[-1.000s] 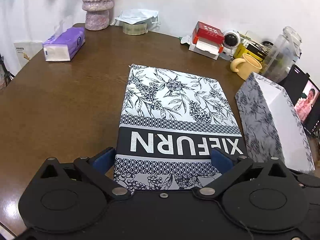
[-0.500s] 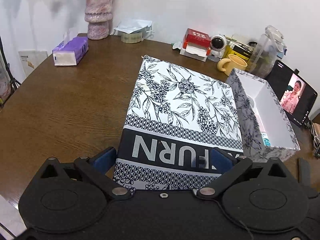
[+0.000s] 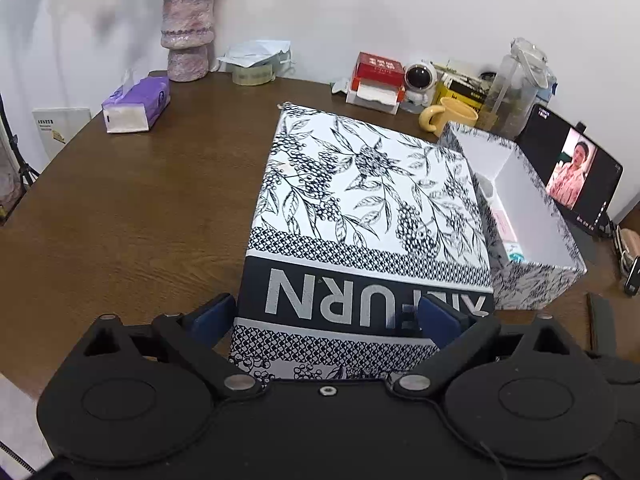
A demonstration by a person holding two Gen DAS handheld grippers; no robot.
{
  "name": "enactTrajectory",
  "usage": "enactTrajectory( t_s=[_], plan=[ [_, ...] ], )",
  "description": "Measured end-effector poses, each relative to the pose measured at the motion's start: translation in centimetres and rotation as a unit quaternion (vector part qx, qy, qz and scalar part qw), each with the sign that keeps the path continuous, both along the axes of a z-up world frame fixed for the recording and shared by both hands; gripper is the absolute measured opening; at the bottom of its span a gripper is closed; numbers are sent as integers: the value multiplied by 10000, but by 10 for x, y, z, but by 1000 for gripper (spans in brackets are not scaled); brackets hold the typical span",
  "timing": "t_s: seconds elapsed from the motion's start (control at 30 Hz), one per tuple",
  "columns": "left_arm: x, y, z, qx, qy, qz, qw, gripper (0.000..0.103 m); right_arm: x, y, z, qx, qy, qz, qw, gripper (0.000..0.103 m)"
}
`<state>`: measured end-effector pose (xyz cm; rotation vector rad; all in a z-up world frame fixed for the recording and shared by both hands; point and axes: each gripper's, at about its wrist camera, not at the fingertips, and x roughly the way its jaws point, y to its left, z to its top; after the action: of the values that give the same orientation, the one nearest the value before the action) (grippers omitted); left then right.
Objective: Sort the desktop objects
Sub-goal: 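Grip the XIEFURN lid edges with both tools and lift it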
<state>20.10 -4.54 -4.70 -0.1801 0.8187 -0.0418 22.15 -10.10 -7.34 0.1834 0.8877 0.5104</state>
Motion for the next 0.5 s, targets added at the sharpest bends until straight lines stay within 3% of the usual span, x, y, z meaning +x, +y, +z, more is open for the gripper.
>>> enactTrajectory(
  t_s=[0.5],
  plan=[
    [-20,-16,-5,1,95,68,9999,97,-26,-30,3,31,-2,-66,10000,99]
  ],
)
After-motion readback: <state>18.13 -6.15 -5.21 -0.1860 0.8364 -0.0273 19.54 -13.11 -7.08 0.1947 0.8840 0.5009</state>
